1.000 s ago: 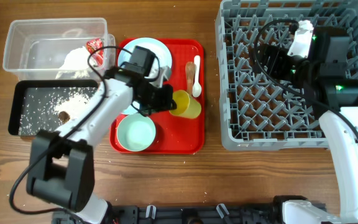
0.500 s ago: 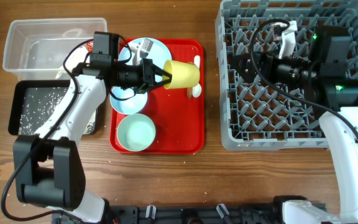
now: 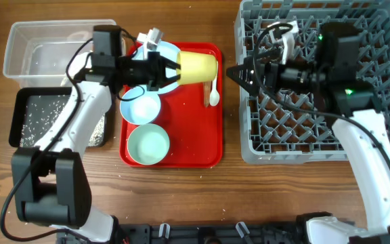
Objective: Sort waste into correct bins and load items into the dishwasher rack
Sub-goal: 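Hold the yellow cup out and close the right gripper on it, then open the left gripper, leaving the cup in the right gripper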
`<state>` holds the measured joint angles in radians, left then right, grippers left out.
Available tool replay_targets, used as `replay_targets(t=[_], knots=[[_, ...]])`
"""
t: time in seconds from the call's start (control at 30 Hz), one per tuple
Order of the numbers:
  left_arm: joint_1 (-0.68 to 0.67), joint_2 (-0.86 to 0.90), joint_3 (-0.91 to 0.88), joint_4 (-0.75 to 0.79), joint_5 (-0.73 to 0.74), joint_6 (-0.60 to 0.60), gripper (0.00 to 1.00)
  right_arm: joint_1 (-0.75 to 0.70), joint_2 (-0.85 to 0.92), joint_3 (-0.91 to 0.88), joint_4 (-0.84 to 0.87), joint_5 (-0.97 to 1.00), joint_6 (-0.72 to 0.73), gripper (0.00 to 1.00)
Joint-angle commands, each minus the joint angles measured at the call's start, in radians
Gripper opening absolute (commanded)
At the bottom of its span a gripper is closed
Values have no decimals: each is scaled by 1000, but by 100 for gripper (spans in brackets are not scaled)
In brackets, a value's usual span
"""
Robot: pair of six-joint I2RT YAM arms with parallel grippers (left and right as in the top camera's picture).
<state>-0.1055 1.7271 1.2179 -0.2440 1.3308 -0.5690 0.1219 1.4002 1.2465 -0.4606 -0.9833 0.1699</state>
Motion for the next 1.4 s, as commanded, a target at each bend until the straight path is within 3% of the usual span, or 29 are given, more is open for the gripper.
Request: replay_targets(t=[0.0, 0.17, 0.37, 0.83, 0.87, 0.93, 1.1, 1.2, 1.33, 1.37], knots=[[54, -26, 5, 14, 172, -16, 4, 3, 60, 21, 79, -177, -13, 98], [57, -26, 5, 13, 184, -16, 4, 30, 135, 21, 223, -314, -13, 96], [34, -26, 5, 0, 246, -29, 4, 103, 179, 21, 335, -320, -13, 96], [-12, -26, 5, 1, 246, -98, 4, 155, 182, 21, 352, -277, -33, 94], [-13, -26, 5, 1, 246, -98, 4, 164, 182, 21, 356, -270, -32, 91], [-13, -26, 5, 2, 246, -98, 4, 169, 182, 21, 354, -271, -28, 77], [-13, -26, 5, 25, 246, -98, 4, 169, 182, 21, 343, -267, -29, 74], [-13, -26, 5, 25, 246, -98, 4, 170, 182, 21, 337, -267, -29, 67], [-12, -26, 5, 25, 243, -98, 7, 170, 182, 21, 337, -263, -28, 40], [-12, -26, 5, 25, 243, -98, 8, 169, 182, 21, 336, -251, -27, 38]])
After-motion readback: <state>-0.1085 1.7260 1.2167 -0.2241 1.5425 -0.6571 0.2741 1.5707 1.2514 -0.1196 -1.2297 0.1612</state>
